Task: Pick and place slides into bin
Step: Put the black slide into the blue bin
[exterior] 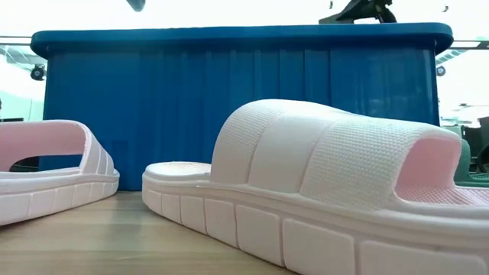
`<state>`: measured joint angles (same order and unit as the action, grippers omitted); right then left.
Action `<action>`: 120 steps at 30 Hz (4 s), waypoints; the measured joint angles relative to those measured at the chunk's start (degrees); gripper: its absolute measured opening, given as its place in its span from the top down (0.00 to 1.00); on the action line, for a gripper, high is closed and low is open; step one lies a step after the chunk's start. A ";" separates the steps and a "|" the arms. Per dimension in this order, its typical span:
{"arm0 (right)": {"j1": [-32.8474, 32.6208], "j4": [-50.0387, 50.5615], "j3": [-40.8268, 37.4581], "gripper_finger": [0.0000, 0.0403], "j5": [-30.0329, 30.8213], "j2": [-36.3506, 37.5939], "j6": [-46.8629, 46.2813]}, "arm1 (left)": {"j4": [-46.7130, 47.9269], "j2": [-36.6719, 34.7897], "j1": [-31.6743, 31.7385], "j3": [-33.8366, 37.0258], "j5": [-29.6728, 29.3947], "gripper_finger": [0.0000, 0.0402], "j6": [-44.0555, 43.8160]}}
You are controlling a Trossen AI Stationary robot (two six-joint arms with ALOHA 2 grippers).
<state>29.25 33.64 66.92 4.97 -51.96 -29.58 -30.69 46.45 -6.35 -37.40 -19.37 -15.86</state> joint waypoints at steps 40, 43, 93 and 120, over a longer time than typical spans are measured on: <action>-15.61 -17.34 9.50 0.97 -1.56 -20.66 28.25 | 6.38 34.40 4.25 -26.77 -12.15 0.45 9.30; -15.62 -17.07 10.40 0.97 -2.00 -21.05 28.63 | 6.38 34.71 5.08 -26.77 -12.44 0.45 9.16; -16.14 -19.18 10.44 0.97 -7.94 -21.16 20.59 | 4.11 34.83 13.81 -26.72 4.14 0.99 8.73; -16.38 -19.10 10.42 0.74 -1.91 -19.78 32.51 | 23.53 21.42 14.64 -25.69 4.30 1.00 3.04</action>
<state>12.86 14.54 77.34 3.07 -71.74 2.93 -7.17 67.87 8.29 -63.08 -15.06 -12.82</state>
